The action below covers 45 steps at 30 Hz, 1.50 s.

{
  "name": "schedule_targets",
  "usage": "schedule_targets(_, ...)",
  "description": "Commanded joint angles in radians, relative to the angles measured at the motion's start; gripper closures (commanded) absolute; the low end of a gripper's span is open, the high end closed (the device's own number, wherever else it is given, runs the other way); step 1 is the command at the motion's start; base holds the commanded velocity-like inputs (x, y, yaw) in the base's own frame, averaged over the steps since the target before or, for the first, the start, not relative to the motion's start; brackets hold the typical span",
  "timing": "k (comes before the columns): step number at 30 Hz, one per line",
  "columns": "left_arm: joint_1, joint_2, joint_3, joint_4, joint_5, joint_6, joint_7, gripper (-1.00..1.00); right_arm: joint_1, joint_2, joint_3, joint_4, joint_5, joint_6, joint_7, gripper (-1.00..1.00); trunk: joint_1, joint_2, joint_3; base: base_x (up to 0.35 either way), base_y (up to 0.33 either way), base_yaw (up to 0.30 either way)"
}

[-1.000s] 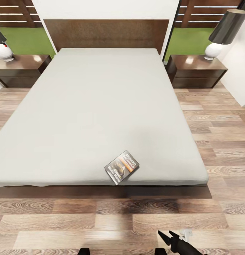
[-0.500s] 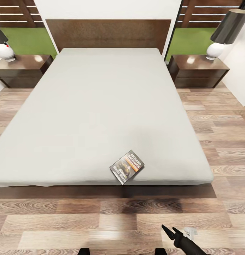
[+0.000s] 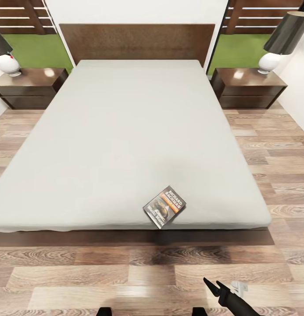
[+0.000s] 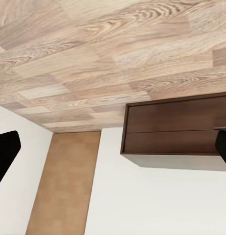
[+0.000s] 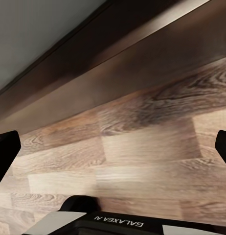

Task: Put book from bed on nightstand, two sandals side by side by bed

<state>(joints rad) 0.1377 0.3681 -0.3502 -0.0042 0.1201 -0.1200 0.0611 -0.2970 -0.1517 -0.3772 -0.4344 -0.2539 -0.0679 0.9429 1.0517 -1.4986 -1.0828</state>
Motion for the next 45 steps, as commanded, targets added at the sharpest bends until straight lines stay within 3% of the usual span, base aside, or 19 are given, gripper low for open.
schedule_targets(1, 0.000, 0.000, -0.009, 0.000, 0.010, -0.003, 0.002, -1.00, -0.001, -0.001, -0.003, 0.002, -0.001, -0.003, 0.005, -1.00, 0.000, 0.000, 0.000, 0.000, 0.128, 0.000)
schedule_targets(24, 0.000, 0.000, -0.009, -0.001, 0.010, -0.004, 0.003, -1.00, -0.001, 0.005, 0.010, 0.002, 0.017, -0.003, -0.033, -1.00, 0.000, 0.000, 0.000, 0.000, 0.032, 0.000)
schedule_targets(45, 0.000, 0.000, -0.009, -0.002, 0.010, -0.004, 0.006, -1.00, -0.001, 0.005, -0.005, 0.009, -0.014, 0.008, -0.033, -1.00, 0.000, 0.000, 0.000, 0.000, 0.000, 0.000)
